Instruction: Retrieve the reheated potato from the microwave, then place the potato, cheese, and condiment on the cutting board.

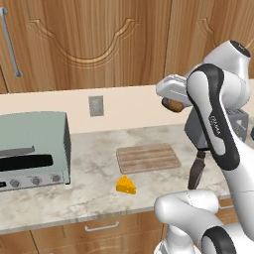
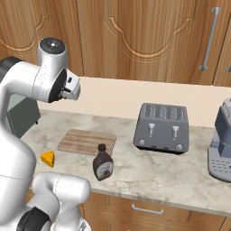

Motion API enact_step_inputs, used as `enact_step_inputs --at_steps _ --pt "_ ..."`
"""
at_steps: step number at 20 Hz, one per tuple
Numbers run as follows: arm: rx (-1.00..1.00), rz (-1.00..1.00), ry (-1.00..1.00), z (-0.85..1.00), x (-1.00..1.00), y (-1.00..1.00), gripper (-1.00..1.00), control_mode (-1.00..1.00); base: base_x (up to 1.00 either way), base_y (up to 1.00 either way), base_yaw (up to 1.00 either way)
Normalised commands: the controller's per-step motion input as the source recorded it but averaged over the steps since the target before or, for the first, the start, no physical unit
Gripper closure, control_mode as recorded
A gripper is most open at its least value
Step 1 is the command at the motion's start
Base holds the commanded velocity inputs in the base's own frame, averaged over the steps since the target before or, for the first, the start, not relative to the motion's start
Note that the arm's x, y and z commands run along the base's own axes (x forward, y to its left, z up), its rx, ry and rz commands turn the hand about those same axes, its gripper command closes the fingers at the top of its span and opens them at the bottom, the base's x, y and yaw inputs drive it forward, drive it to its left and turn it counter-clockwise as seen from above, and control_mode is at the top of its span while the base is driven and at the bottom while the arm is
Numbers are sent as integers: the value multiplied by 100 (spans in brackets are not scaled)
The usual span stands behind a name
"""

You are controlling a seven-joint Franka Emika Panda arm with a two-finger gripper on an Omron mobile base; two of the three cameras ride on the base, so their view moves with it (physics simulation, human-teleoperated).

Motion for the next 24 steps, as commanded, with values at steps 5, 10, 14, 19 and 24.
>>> enact_step_inputs --at_steps 5,10,14,19,24 --pt "0 0 0 0 0 0 100 100 0 0 0" --pt "0 0 0 0 0 0 100 -100 0 0 0" --pt "0 0 0 0 0 0 100 -100 0 0 0" --pt "0 0 0 0 0 0 100 -100 0 0 0" --pt "0 0 7 -20 -21 10 100 -100 0 0 0"
